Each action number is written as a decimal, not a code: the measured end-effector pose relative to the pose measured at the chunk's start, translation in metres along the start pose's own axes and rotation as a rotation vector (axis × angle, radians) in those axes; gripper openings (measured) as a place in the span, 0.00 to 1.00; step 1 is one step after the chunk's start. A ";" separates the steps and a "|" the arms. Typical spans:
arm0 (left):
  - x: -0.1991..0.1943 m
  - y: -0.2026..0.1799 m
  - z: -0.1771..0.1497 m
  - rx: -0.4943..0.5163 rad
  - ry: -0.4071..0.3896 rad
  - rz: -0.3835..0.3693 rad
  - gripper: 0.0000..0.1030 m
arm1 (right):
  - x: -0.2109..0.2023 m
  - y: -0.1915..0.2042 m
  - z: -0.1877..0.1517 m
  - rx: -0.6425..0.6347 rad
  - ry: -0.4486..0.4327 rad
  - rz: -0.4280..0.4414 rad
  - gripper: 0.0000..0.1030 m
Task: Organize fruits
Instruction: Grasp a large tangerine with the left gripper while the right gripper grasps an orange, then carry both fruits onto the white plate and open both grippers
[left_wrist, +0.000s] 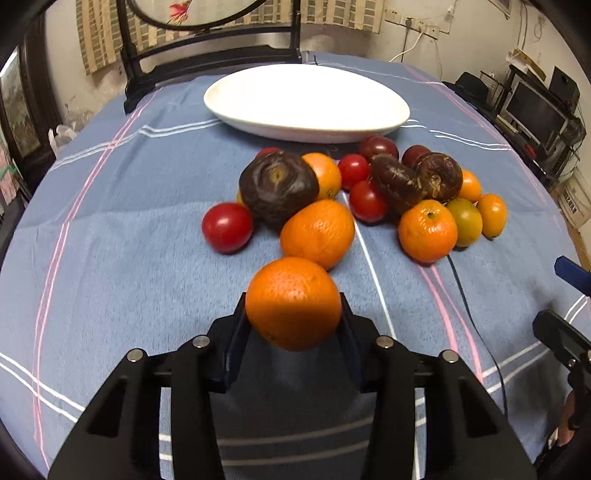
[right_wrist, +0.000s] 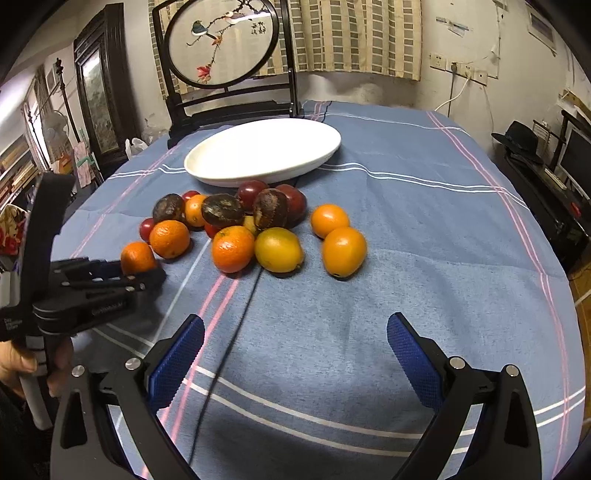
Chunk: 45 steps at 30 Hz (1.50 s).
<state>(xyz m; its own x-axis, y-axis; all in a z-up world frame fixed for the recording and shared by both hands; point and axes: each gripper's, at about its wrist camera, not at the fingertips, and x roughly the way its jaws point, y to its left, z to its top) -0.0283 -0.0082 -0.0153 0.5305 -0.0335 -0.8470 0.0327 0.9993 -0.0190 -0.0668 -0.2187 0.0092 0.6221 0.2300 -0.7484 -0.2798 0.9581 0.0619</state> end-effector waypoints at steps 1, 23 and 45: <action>-0.001 0.000 0.000 -0.003 0.000 -0.005 0.42 | 0.001 -0.002 0.000 0.001 0.004 -0.004 0.97; -0.033 0.018 -0.020 -0.038 -0.066 -0.070 0.42 | 0.076 -0.038 0.046 0.056 0.197 -0.038 0.47; -0.066 0.023 0.069 0.020 -0.156 -0.163 0.42 | 0.037 -0.007 0.126 0.010 -0.034 0.103 0.37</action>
<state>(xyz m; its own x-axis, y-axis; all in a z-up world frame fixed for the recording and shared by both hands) -0.0040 0.0161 0.0766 0.6417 -0.1980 -0.7409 0.1443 0.9800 -0.1369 0.0504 -0.1951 0.0646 0.6150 0.3330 -0.7148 -0.3368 0.9305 0.1438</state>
